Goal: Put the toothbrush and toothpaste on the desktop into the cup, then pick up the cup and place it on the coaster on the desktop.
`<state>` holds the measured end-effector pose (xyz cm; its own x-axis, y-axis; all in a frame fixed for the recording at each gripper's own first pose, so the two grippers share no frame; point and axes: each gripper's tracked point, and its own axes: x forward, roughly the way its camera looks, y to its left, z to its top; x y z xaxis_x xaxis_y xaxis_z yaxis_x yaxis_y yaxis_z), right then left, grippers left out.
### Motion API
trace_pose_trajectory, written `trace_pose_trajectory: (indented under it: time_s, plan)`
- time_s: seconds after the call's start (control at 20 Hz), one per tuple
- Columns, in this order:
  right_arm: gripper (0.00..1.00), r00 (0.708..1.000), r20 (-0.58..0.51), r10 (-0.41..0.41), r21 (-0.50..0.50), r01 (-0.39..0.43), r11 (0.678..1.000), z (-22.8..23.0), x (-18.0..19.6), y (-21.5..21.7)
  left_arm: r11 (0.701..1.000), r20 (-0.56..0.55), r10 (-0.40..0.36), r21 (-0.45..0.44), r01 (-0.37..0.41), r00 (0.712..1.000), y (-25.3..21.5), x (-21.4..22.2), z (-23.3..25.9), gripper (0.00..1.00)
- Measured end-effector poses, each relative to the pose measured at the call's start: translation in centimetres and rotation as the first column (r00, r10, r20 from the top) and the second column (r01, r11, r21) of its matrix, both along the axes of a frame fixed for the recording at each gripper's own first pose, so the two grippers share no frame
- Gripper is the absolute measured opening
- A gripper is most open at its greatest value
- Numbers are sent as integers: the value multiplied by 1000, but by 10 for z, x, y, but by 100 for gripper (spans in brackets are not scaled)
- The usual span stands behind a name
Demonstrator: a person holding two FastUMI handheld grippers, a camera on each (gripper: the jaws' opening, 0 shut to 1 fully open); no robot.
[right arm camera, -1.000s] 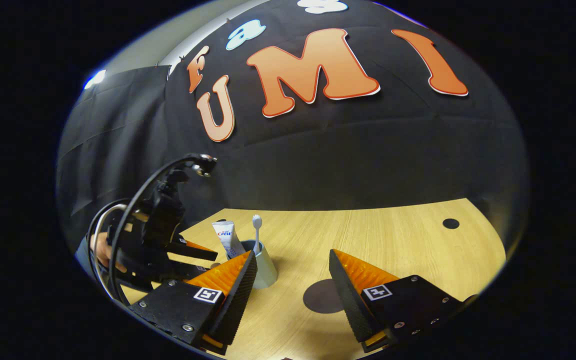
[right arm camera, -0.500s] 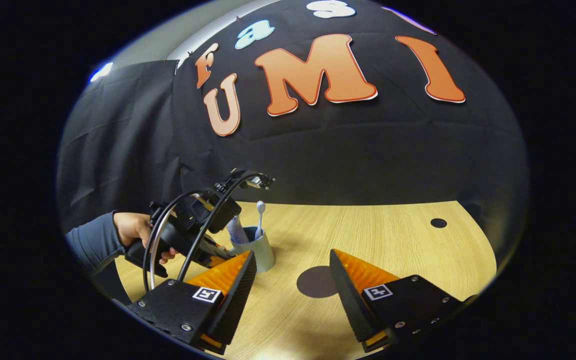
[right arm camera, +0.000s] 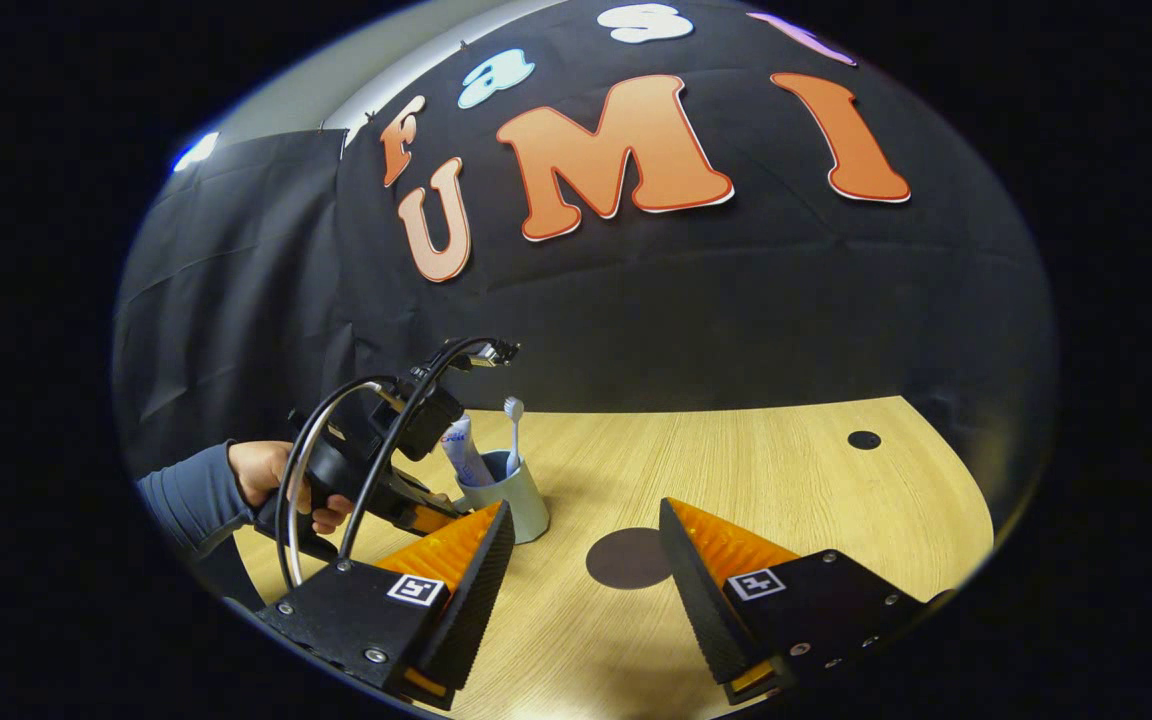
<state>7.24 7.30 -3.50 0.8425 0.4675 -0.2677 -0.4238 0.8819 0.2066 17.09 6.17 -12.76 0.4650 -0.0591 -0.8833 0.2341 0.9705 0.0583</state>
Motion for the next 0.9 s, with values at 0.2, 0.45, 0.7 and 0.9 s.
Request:
trace_pose_trajectory:
  time_s: [0.2, 0.45, 0.7, 0.9]
  plan:
    - [88, 1000, 6, -23, 9, 23, 1000, 3, -3, -11, 998, 44, -42, -33, 44, 998, -5, 7, 15, 24]
    - [88, 998, 5, -66, 9, 66, 998, 1, -11, -30, 990, 57, -119, -70, 123, 991, -27, 17, 6, 24]
    - [87, 994, 4, -105, -1, 105, 994, 1, -17, -51, 981, 34, -168, -97, 170, 985, -28, 12, -1, 24]
    - [90, 992, 9, -129, -16, 129, 991, 0, -22, -61, 977, 8, -182, -108, 182, 983, -25, 13, 0, 24]
